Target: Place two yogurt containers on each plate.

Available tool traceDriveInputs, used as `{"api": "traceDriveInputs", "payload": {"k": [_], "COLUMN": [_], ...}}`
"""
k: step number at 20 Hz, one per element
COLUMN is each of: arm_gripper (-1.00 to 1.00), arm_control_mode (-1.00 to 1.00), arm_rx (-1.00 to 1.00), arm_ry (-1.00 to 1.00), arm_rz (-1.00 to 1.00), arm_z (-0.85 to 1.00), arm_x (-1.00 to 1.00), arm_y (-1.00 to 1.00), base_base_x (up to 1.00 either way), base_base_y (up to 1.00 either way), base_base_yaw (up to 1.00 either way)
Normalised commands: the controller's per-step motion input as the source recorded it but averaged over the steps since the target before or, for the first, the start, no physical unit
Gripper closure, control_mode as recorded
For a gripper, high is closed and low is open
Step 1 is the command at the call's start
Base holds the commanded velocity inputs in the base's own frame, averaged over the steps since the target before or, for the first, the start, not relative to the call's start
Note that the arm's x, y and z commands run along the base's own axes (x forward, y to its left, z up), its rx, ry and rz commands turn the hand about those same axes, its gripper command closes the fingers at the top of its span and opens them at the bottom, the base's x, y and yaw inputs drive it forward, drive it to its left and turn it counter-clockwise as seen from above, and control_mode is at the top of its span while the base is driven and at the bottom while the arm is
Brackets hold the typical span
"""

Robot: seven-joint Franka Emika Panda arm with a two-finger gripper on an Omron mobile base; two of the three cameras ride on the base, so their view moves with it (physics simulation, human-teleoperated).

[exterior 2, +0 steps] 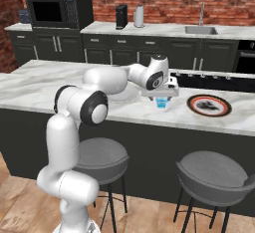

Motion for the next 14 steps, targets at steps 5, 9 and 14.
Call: {"api": "traceDriveInputs", "payload": {"k": [5, 9, 14], "arm_gripper": [-1.0, -1.0, -1.0], "arm_control_mode": [-1.0, -1.0, -1.0], "arm_rx": [0.0, 0.0, 0.0], "arm_ry": [0.0, 0.0, 0.0], "arm_rz": [0.0, 0.0, 0.0], "arm_z": [-0.04, -0.09, -0.09], "arm_x": [0.09, 0.11, 0.12], "arm_y": [-0.08, -0.02, 0.0], "base_base_x": [0.0, 0.0, 0.0], "base_base_y": [0.0, 0.0, 0.0], "base_base_yaw": [0.0, 0.0, 0.0]}}
